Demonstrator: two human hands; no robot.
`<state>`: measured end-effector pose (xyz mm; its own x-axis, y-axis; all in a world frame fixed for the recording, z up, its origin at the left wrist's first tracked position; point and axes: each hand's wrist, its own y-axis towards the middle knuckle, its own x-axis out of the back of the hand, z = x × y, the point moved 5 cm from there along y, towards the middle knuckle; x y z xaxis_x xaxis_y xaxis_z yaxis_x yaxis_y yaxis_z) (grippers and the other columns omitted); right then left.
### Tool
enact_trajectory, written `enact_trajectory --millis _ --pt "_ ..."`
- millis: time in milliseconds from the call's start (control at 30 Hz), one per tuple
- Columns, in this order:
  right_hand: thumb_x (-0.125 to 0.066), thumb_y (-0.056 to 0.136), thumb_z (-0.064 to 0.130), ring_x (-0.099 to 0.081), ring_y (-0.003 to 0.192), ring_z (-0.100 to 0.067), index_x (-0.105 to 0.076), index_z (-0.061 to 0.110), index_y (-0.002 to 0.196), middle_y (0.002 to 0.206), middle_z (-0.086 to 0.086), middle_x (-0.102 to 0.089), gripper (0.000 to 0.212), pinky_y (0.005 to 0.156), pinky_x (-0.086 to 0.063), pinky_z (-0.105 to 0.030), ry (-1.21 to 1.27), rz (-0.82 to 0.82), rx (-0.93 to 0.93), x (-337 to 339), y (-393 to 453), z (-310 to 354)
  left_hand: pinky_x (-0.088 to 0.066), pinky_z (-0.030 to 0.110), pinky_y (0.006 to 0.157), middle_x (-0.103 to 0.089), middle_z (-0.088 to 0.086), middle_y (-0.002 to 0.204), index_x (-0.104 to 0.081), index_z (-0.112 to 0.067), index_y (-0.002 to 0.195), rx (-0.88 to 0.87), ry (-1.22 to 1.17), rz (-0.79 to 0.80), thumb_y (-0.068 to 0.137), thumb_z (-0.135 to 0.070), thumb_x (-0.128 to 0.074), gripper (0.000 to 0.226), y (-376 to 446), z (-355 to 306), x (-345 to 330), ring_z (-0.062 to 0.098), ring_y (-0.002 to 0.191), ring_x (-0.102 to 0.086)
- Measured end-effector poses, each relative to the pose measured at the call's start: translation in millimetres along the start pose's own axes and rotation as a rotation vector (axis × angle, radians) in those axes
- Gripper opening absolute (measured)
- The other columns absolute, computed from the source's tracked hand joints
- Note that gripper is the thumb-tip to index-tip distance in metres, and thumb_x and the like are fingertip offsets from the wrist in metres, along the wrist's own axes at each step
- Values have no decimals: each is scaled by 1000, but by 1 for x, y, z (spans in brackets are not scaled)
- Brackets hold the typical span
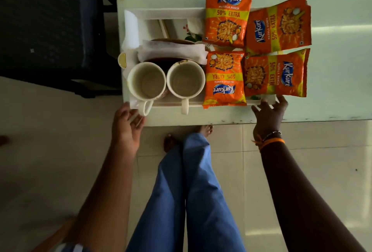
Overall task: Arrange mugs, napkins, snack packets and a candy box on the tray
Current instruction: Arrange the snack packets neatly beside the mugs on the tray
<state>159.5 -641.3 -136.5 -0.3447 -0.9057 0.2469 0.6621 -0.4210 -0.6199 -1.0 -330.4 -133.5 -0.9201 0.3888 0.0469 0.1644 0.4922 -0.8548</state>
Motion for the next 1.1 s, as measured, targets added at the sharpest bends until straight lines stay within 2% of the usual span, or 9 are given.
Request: enact_trajectory --millis 100,167,267,367,533,633,800,900,1100 --pt "-36 90 -9 -50 116 -28 -39 6 131 142 -18 -39 43 76 -53 -28 17 -8 -26 0 7 -2 -48 23 71 -60 1 107 -51 -15 123 -95 246 142 90 -2 -44 36 6 -14 -13 13 94 -58" --pt "-35 90 -10 -50 118 -30 -42 5 129 138 -17 -43 42 70 -53 -26 35 -3 -49 4 9 -3 -50 22 69 -59 5 115 -54 -11 122 -145 323 111 85 5 -50 40 6 -18 -15 18 104 -58" --pt "-34 89 -12 -51 117 -30 -47 7 122 117 -9 -51 40 70 -54 -29 53 26 -82 6 9 0 -51 24 71 -58 12 125 -56 -8 123 -162 351 50 83 9 -53 43 6 -23 -11 24 112 -57" --pt "-35 88 -14 -52 113 -34 -50 12 98 92 -2 -53 32 83 -56 -39 14 84 -78 6 8 6 -49 23 70 -60 10 120 -56 -10 122 -143 326 37 85 9 -49 43 5 -25 -10 21 106 -58" --pt "-35 88 -14 -50 103 -26 -51 15 82 108 -11 -49 34 60 -60 -25 3 117 -23 11 13 14 -49 26 74 -59 10 115 -55 -7 123 -134 289 35 85 10 -48 42 -2 -24 -16 22 104 -57" --pt "-35 87 -16 -49 99 -23 -50 6 93 97 -4 -51 27 58 -60 -21 -23 126 15 20 25 24 -50 24 72 -58 10 112 -54 -4 124 -139 273 35 85 11 -47 43 -9 -18 -32 22 102 -56" --pt "-34 87 -13 -51 102 -26 -49 8 103 113 -13 -48 30 89 -52 -45 35 82 -24 39 60 51 -49 30 76 -58 11 108 -53 -2 124 -155 241 34 84 13 -47 43 -24 -12 -85 22 98 -55" --pt "-35 87 -12 -53 101 -25 -50 8 104 115 -12 -49 30 79 -57 -40 49 65 -5 57 86 77 -46 33 84 -59 12 108 -55 -1 122 -153 250 41 82 13 -50 43 -34 -7 -125 22 97 -57" --pt "-32 81 -17 -57 87 -17 -53 10 104 112 -11 -53 41 74 -55 -35 64 33 23 92 153 133 -48 30 76 -60 12 108 -57 -3 120 -165 267 93 81 13 -52 43 -51 10 -220 23 97 -59"
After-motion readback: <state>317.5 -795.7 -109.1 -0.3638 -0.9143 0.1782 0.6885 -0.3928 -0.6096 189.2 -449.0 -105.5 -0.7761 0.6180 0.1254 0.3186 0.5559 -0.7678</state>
